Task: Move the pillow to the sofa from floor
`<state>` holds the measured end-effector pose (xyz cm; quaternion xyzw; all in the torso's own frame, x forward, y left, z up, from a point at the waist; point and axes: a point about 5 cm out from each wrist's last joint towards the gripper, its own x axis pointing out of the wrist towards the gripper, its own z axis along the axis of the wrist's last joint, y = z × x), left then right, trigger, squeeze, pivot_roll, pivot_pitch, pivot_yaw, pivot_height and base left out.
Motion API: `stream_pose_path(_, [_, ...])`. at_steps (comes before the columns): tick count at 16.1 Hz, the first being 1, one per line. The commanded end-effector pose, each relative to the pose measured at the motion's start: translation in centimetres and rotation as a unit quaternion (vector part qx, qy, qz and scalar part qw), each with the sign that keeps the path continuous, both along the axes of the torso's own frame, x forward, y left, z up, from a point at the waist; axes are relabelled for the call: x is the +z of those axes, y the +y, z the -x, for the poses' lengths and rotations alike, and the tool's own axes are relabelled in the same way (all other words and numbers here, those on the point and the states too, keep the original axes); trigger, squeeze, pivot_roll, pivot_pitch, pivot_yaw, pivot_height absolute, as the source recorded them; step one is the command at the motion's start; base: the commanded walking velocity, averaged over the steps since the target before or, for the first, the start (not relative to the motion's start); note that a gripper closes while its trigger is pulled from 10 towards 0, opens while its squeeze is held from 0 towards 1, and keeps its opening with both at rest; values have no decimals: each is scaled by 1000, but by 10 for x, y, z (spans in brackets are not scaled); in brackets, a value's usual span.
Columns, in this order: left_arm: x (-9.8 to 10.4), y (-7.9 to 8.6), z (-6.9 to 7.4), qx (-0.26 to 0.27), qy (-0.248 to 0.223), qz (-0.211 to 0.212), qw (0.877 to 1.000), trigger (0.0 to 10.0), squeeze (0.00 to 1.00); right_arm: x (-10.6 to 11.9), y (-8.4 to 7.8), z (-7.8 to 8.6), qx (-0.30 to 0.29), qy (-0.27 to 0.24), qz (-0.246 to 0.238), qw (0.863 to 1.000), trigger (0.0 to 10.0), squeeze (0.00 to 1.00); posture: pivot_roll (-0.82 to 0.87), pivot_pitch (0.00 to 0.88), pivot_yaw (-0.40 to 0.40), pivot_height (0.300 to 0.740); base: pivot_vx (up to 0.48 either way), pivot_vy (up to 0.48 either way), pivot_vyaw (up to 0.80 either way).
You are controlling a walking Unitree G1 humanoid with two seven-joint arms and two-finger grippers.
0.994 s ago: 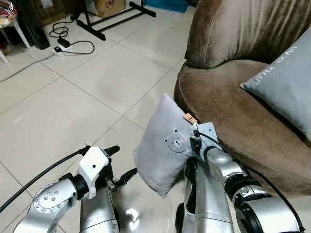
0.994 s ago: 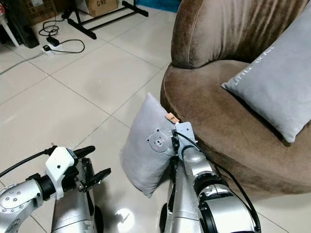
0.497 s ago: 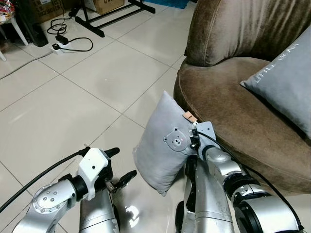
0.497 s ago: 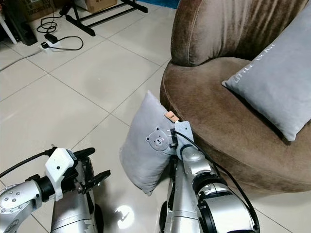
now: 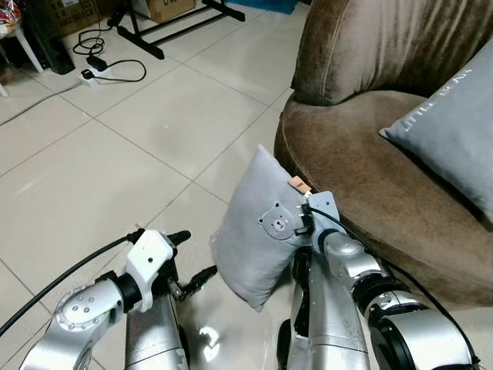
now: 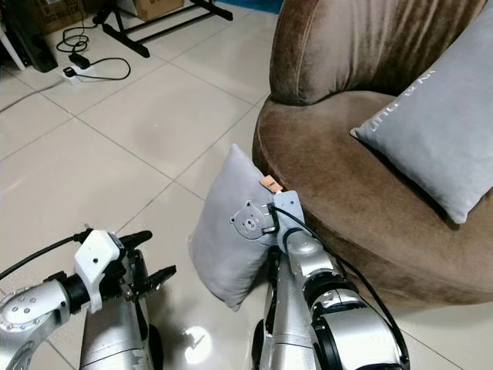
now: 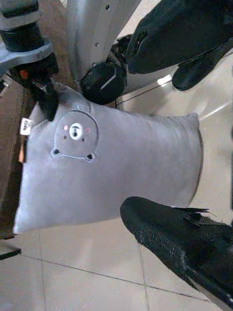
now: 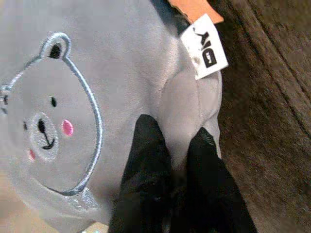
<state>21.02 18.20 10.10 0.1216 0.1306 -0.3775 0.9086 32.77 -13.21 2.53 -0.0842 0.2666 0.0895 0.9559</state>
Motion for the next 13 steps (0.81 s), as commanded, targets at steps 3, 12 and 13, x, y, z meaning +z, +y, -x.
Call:
stream_pose_path(3, [-4,3,2,18,-3,-2,1000,10000,0,-4,8,6,23,6,-46,999,0,0,45,0,-87,445,0,0,0])
stream_pose_path(12, [21,26,-17,237,-114,22,965,10000,0,43,8,43,35,-134,-214,967,10000,0,37,0,-12,445,0,0,0])
stream_pose_path(13, [20,25,-23,251,-121,10,960,10000,0,45,5,46,15,-137,-212,967,10000,0,32,0,-6,450,0,0,0])
